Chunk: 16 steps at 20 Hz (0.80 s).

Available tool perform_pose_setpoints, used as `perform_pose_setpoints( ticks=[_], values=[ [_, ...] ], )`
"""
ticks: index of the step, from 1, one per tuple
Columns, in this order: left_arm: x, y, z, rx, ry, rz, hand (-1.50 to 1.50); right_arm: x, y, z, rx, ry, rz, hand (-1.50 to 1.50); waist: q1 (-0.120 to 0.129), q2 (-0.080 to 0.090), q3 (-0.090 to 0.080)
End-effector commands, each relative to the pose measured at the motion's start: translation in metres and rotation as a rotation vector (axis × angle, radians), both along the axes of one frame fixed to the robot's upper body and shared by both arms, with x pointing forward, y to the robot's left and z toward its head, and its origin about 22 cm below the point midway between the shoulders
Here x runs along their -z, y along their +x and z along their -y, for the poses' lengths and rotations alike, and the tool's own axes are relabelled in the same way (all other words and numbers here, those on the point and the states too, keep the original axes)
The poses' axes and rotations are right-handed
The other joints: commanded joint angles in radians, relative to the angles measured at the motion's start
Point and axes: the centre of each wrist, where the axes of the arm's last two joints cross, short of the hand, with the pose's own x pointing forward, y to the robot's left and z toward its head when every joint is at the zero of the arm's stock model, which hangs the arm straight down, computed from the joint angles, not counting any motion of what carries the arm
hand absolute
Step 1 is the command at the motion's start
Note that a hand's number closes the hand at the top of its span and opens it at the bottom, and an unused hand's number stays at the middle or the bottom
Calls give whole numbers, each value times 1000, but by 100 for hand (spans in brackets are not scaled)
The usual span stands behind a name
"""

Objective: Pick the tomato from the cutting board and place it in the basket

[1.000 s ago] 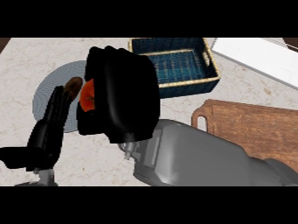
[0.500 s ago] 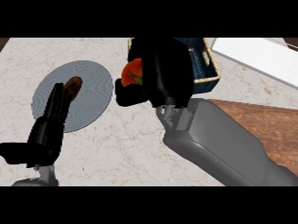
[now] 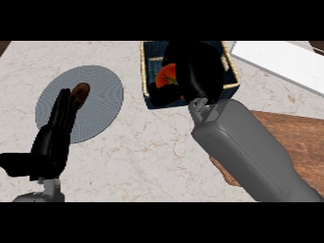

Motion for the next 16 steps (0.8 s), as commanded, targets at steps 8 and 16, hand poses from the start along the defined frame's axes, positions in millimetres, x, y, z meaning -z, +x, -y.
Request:
perform_pose_setpoints(
  ticks=[8,16],
  values=[
    [-1,-7,-21,-9,-4,-6,0,29,28,15,5,27,-17,150,2,0,0],
    [-21,-12,-9,4,-5,4,0,48,48,53,123,106,-30,150,6,0,0]
  ],
)
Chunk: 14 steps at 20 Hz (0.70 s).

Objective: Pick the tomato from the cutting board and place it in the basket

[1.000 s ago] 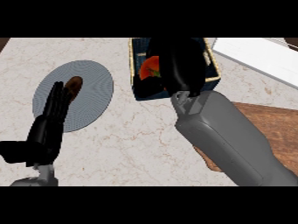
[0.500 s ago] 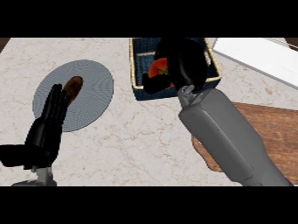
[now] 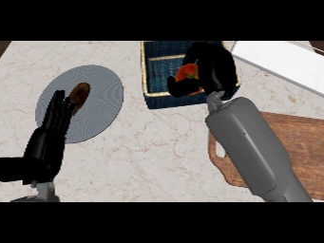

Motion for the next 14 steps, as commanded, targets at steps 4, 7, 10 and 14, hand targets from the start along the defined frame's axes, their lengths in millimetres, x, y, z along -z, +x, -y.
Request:
perform_pose_setpoints(
  ticks=[4,7,10,14],
  values=[
    [12,14,4,3,6,-3,0,30,10,15,18,-3,-78,-150,-4,1,0],
    [16,9,-1,3,1,-2,0,7,24,36,5,11,-22,-150,-2,1,0],
    [6,-14,5,3,1,3,0,39,6,14,-19,60,-3,-150,2,-1,0],
    [-4,8,7,12,4,-12,0,13,9,21,-28,153,119,-150,-4,-1,0]
  ],
)
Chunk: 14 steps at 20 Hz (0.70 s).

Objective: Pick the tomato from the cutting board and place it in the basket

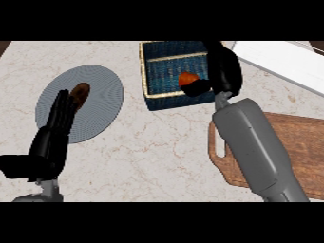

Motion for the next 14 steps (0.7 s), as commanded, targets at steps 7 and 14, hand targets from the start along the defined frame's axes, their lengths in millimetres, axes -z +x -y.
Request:
perform_pose_setpoints(
  ticks=[7,14],
  values=[
    [0,-4,-3,0,-13,-19,0,-32,-11,18,89,97,248,-150,-5,-3,0],
    [3,-15,7,0,-17,-19,0,-80,-22,60,210,114,270,-150,-8,-5,0]
  ],
)
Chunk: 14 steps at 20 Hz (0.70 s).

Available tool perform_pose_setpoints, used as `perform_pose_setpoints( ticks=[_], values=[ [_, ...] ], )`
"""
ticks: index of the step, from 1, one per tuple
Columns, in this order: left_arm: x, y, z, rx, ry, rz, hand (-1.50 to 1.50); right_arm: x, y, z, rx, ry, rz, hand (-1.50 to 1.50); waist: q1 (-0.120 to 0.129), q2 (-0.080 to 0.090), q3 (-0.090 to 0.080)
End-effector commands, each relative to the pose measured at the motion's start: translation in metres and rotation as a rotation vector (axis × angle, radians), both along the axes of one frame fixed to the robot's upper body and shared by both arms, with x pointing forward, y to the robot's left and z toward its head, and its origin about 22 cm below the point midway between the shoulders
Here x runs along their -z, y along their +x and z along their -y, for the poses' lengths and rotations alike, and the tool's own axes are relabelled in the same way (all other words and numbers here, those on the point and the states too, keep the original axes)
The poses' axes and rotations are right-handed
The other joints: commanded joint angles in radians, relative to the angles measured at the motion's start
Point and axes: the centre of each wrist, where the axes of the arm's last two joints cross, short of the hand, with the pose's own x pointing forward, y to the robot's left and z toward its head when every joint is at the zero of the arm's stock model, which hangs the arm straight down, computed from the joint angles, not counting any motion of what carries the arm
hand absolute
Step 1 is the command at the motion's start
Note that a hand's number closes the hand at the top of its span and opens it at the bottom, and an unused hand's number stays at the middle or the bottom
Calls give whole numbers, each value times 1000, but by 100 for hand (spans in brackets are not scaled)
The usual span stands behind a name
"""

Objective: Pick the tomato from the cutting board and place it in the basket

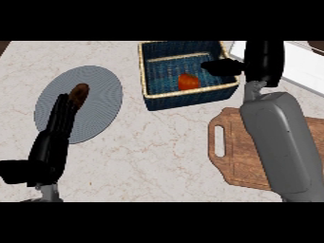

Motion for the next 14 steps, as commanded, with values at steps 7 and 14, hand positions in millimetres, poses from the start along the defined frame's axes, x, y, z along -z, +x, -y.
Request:
perform_pose_setpoints(
  ticks=[7,14],
  values=[
    [-1,-18,1,-9,6,7,0,-33,-35,93,62,200,98,-150,-1,-2,1],
    [-5,9,0,-25,-2,4,0,-64,-63,128,-46,257,97,-150,-3,0,0]
  ],
)
